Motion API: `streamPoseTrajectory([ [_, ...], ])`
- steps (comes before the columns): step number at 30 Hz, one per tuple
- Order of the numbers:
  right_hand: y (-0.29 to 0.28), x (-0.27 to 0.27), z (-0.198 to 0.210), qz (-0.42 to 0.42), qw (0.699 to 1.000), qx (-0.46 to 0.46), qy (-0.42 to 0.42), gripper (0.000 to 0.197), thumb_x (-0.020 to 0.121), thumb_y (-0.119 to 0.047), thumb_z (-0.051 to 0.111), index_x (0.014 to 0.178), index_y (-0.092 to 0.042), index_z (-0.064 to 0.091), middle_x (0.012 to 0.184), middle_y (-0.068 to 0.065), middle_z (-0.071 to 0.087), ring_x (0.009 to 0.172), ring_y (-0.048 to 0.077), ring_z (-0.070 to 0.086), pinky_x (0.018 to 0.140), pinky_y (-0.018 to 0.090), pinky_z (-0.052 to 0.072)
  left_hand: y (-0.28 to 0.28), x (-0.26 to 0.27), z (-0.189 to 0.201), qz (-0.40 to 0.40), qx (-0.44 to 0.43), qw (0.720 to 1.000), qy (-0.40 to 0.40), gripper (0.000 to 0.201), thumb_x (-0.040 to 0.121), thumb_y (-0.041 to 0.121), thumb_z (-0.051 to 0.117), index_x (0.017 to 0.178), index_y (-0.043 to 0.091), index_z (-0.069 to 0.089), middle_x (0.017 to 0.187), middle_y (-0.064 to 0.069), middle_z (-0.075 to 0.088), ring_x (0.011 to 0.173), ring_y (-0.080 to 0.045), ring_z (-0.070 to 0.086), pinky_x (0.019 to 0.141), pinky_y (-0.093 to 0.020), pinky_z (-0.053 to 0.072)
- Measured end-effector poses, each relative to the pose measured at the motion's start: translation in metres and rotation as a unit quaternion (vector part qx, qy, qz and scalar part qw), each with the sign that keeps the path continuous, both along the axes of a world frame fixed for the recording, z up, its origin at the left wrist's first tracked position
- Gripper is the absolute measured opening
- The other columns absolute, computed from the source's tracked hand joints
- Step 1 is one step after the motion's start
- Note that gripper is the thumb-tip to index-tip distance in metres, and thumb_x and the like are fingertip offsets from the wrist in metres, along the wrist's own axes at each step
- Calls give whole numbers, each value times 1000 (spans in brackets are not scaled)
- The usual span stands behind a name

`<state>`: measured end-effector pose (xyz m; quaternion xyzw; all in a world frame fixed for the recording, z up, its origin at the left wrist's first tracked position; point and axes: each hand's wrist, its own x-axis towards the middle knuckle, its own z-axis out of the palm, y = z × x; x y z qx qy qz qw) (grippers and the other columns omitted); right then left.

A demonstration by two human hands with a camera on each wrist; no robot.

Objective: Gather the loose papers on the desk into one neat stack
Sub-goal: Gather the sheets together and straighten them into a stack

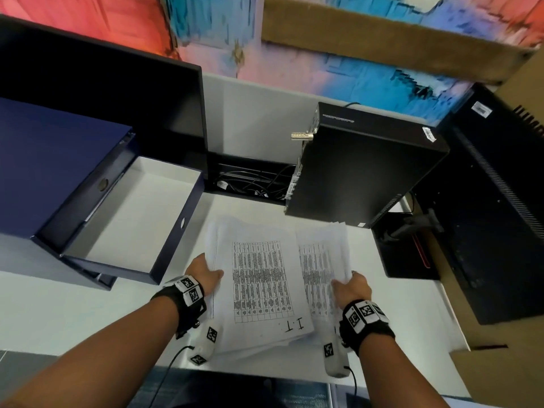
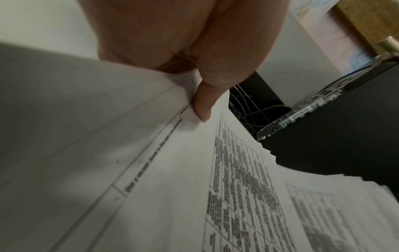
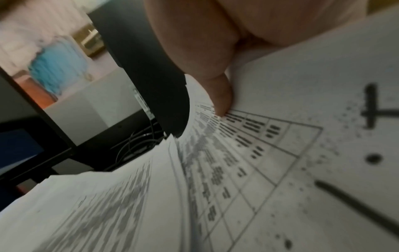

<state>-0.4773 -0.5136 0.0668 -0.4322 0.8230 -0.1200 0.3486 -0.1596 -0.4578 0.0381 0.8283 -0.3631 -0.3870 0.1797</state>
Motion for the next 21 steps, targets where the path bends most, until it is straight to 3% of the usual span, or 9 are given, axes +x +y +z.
streamPoseTrajectory([
  [2, -5, -7, 22, 16, 997, -63, 42, 34, 88, -17, 66, 119, -3, 62, 114, 22, 67, 103, 37, 64, 83, 31, 50, 0, 2, -2, 7, -9, 1000, 8, 37, 88, 17, 67, 119, 2, 55, 121, -14, 63, 106, -30, 60, 82, -28, 43],
  [5, -17, -19, 69, 18, 979, -180, 91, 30, 86, -21, 69, 112, -6, 66, 107, 24, 68, 107, 41, 58, 90, 41, 48, 1, 3, 0, 5, -3, 1000, 11, 43, 87, 21, 68, 124, 3, 54, 127, -14, 61, 114, -31, 59, 93, -33, 46],
  [7, -23, -24, 102, 19, 967, -240, 83, 28, 84, -23, 73, 104, -5, 69, 100, 20, 70, 102, 38, 60, 85, 38, 49, 0, 3, 2, 2, 12, 1000, 11, 48, 88, 22, 68, 128, 2, 51, 132, -14, 57, 119, -32, 56, 98, -35, 45],
  [12, -24, -20, 134, -10, 959, -262, -108, 28, 81, -12, 78, 107, -5, 70, 98, 9, 72, 84, 22, 68, 75, 29, 53, -3, -1, 3, 10, 16, 1000, 21, 57, 93, 29, 62, 138, -1, 43, 143, -16, 49, 129, -32, 49, 104, -36, 40],
  [14, -23, -2, 113, -18, 966, -223, -127, 21, 81, -10, 77, 101, -8, 69, 90, 7, 69, 76, 20, 66, 59, 18, 51, -6, -2, 1, 51, 13, 996, 68, 69, 96, 48, 47, 145, 0, 38, 149, -17, 43, 136, -33, 43, 111, -39, 35],
  [15, -21, 9, 98, -9, 973, -194, -126, 18, 81, -10, 77, 96, -9, 67, 87, 7, 68, 72, 19, 65, 53, 14, 49, -7, -3, 2, 87, 2, 991, 104, 79, 92, 61, 36, 141, 0, 44, 145, -18, 48, 132, -35, 47, 111, -42, 36],
  [16, -20, 20, 80, 5, 978, -166, -129, 19, 80, -13, 78, 94, -7, 67, 88, 7, 70, 71, 19, 66, 54, 14, 51, -8, 0, -2, 129, -7, 981, 142, 92, 83, 74, 26, 136, 2, 52, 138, -18, 55, 126, -36, 53, 108, -44, 39],
  [19, -13, 31, 25, -17, 989, -76, -124, 49, 82, -34, 76, 120, -7, 61, 108, 10, 70, 100, 28, 67, 90, 33, 52, -11, 6, -11, 226, -28, 940, 252, 116, 62, 96, 22, 142, 18, 48, 144, -7, 51, 133, -30, 47, 115, -48, 31],
  [21, -8, 21, 3, -42, 999, 14, -4, 74, 87, -49, 64, 143, -8, 39, 134, 15, 54, 124, 35, 51, 105, 41, 38, -9, 3, -3, 218, -27, 931, 292, 104, 74, 89, 33, 150, 18, 36, 154, -5, 38, 142, -28, 35, 118, -47, 24],
])
